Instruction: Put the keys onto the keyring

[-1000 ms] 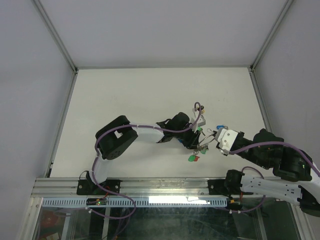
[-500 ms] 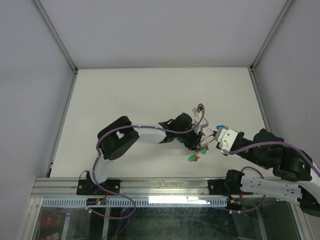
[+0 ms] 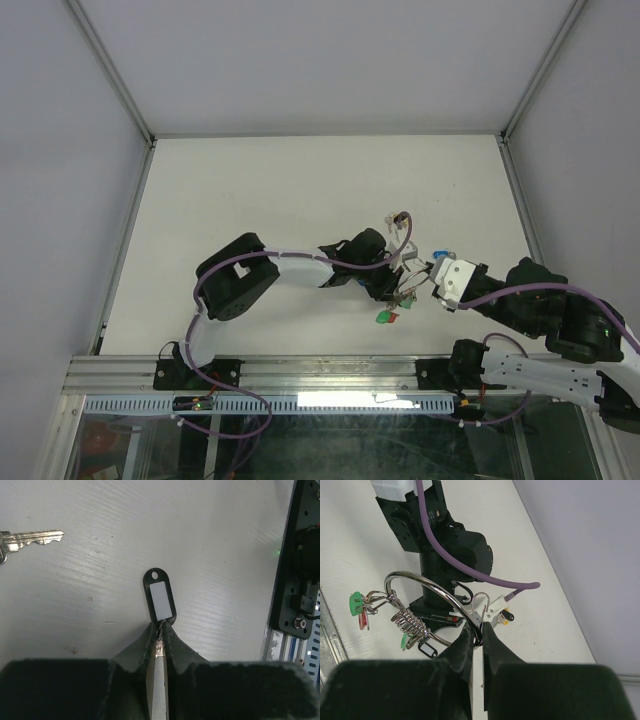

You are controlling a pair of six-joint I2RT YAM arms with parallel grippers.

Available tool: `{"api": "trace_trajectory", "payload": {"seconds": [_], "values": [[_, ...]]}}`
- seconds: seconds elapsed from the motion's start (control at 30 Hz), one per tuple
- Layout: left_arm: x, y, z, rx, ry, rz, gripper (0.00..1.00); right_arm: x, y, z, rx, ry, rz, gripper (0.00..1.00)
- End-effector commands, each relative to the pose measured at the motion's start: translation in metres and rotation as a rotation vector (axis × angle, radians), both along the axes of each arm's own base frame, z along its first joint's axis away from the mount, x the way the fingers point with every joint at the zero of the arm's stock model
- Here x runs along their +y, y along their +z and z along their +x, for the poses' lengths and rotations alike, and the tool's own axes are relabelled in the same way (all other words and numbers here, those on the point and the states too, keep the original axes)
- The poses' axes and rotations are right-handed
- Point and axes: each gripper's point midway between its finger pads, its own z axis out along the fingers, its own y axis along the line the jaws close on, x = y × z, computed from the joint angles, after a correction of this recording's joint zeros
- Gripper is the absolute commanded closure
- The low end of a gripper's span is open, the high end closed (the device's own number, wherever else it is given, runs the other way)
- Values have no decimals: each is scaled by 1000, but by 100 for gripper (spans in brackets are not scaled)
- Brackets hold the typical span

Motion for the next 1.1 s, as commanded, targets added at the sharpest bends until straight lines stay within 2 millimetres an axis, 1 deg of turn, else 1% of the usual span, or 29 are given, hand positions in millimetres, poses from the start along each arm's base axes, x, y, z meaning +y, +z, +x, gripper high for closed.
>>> {"api": "trace_trajectory", "payload": {"seconds": [0.0,0.03,0.13,0.27,0.3,0.4,0.57,0.7,0.87,0.97,1.07], "values": [[-14,12,1,-28,-31,-41,97,8,16,2,-25,7,70,100],[-14,12,1,-28,-33,-42,100,8,15,2,-25,7,66,100],[-15,18,2,-31,-31,-51,100,7,16,2,-28,4,71,100],[-14,34,8,-66,-12,-71,100,6,16,2,-29,1,72,100],[-14,41,10,-80,-4,-80,100,6,17,2,-29,1,73,100],[-10,54,17,-113,24,-93,100,5,19,2,-33,-2,80,100],[3,68,24,-164,57,-98,100,3,24,3,-51,-6,99,100],[19,77,26,-210,83,-98,100,1,26,3,-61,-9,102,100],[40,101,30,-284,134,-115,100,6,30,2,-55,7,123,100],[61,122,39,-359,195,-115,100,16,37,-4,-44,55,153,100],[89,153,48,-469,268,-135,100,29,44,-8,-36,103,186,100]]}}
